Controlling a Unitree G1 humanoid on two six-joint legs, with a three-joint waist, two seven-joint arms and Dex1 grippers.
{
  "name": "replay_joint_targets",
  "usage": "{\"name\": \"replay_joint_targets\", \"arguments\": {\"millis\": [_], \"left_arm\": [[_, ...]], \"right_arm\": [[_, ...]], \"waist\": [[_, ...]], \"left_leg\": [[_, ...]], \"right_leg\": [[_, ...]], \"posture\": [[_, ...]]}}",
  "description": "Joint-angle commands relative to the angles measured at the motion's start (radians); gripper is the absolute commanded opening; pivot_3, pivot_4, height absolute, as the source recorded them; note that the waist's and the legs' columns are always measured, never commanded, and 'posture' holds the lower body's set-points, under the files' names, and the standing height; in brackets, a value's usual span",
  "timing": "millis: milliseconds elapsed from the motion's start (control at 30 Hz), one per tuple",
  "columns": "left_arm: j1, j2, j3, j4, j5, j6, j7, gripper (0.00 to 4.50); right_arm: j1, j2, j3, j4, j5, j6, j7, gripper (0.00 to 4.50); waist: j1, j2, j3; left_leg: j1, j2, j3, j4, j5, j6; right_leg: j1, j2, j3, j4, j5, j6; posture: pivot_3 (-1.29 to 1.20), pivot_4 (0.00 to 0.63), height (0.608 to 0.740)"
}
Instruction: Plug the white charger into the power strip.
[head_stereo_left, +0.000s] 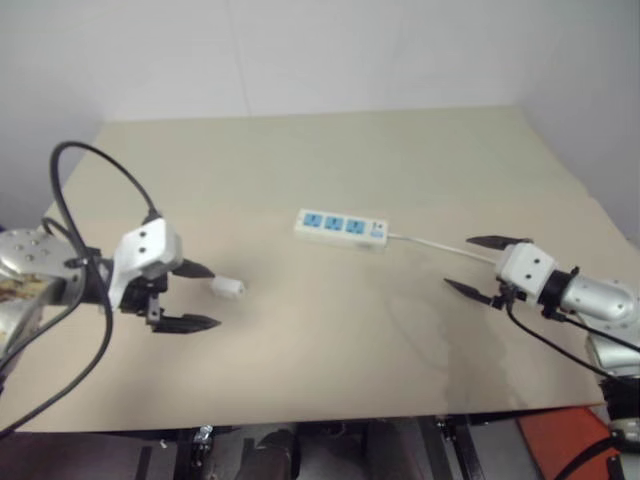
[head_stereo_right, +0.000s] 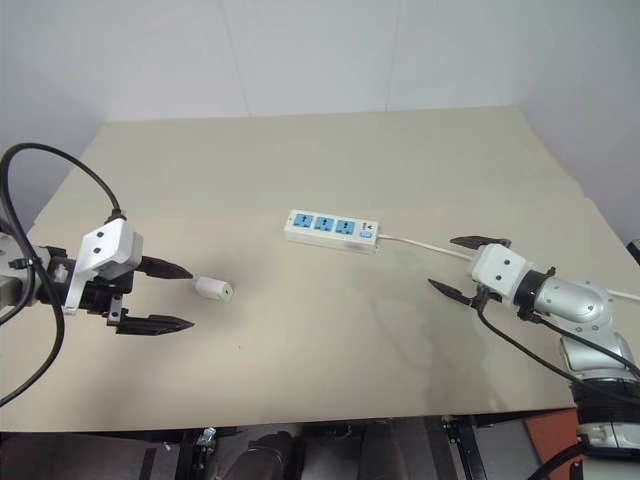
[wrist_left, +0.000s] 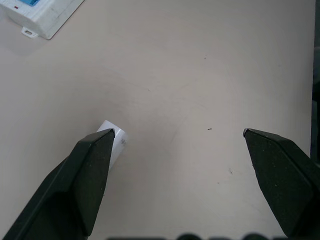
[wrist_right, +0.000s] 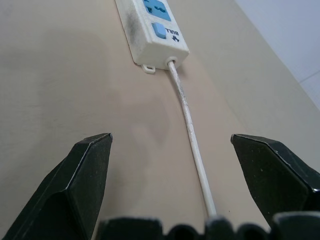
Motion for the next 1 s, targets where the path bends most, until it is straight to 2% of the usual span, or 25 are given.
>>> {"name": "replay_joint_targets", "arguments": {"millis": [33,600,733,900,1000], "left_arm": [[-0.016,-0.001,0.008,-0.004,0.006,-0.02,-0.001,4.5],[-0.018,-0.007,0.005,-0.007,0.009,-0.021,0.0,4.5],[-0.021,-0.014,0.001,-0.011,0.006,-0.018,0.003,4.5],[-0.023,-0.024,-0.003,-0.017,0.003,-0.013,0.011,4.5],[-0.02,-0.033,-0.007,-0.035,-0.002,-0.005,0.023,4.5]], "right_arm": [[0.001,-0.021,-0.027,-0.04,0.01,0.005,-0.008,4.49],[-0.016,-0.02,-0.023,-0.063,0.029,0.066,-0.004,4.49],[-0.149,0.039,-0.006,0.037,0.097,0.194,0.044,4.49],[-0.33,0.09,0.054,0.25,0.074,0.249,0.129,4.49],[-0.463,0.163,0.079,0.466,0.051,0.252,0.134,4.49]], "waist": [[0.0,0.0,0.0],[0.0,0.0,0.0],[-0.006,0.0,0.0],[-0.003,0.0,0.0],[-0.004,0.0,0.0]], "left_leg": [[0.0,0.0,0.001,0.0,0.0,0.0],[0.001,0.005,0.009,0.0,-0.001,0.001],[0.002,0.006,0.011,0.001,-0.001,0.001],[0.002,0.009,0.011,0.001,-0.001,0.001],[0.001,0.01,0.012,0.001,-0.002,0.0]], "right_leg": [[0.0,0.0,0.0,0.0,0.0,0.0],[-0.002,0.005,0.007,-0.002,0.003,0.0],[-0.002,0.006,0.009,-0.002,0.005,0.0],[-0.001,0.009,0.01,-0.004,0.008,-0.001],[-0.002,0.011,0.01,-0.006,0.008,-0.001]], "posture": [[0.0,0.15,0.74],[0.0,0.15,0.74],[0.0,0.15,0.74],[0.0,0.15,0.74],[0.0,0.15,0.74]]}}
